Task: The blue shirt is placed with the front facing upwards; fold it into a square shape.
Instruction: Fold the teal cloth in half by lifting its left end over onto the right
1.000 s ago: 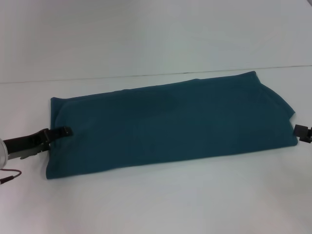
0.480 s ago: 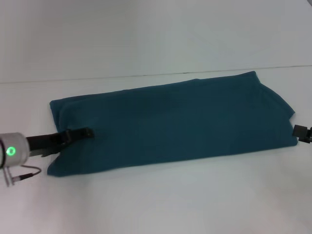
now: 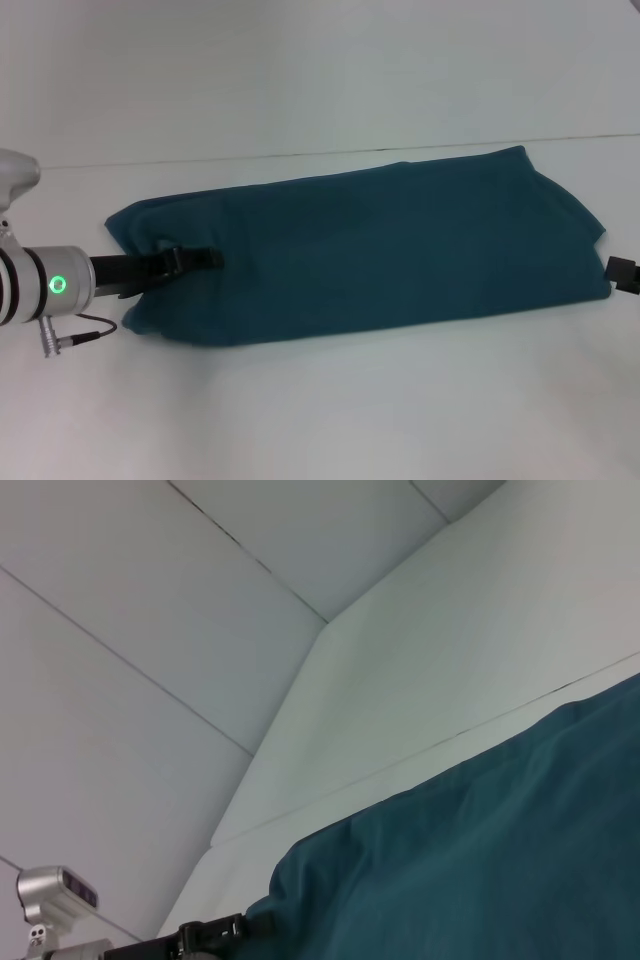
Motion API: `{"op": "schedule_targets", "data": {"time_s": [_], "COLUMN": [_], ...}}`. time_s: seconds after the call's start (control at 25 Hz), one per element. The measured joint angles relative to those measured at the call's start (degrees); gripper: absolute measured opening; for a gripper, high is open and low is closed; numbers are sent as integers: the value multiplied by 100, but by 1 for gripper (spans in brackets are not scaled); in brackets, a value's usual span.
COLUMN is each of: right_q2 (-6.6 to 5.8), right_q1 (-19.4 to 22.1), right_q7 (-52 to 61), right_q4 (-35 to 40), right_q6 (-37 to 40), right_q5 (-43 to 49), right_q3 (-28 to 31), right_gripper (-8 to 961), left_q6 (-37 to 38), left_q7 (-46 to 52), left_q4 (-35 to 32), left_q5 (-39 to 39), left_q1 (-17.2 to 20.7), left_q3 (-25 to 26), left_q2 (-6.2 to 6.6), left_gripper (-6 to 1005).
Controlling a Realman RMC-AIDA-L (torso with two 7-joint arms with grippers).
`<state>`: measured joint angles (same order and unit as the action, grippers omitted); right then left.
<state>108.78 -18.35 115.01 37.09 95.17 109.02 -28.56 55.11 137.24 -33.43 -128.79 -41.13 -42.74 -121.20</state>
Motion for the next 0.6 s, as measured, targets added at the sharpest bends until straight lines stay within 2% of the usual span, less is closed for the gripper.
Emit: {"op": "schedule_targets", "data": {"time_s": [0.44, 0.6], "right_q2": [12, 11], "right_q1": [-27, -37], "right_q7": [-4, -3], "right_q4": [-5, -8], "right_q6": [-43, -52], "right_q5": [11, 9], "right_q3": [27, 27], "right_gripper": [883, 883], "left_q6": [3, 56], "left_q7": [-52, -86], "left_q4": [-31, -48], "left_q5": [167, 189], "left_q1": [12, 4], "left_q3": [38, 39], "left_q2": [30, 43], "left_gripper": [579, 377]}}
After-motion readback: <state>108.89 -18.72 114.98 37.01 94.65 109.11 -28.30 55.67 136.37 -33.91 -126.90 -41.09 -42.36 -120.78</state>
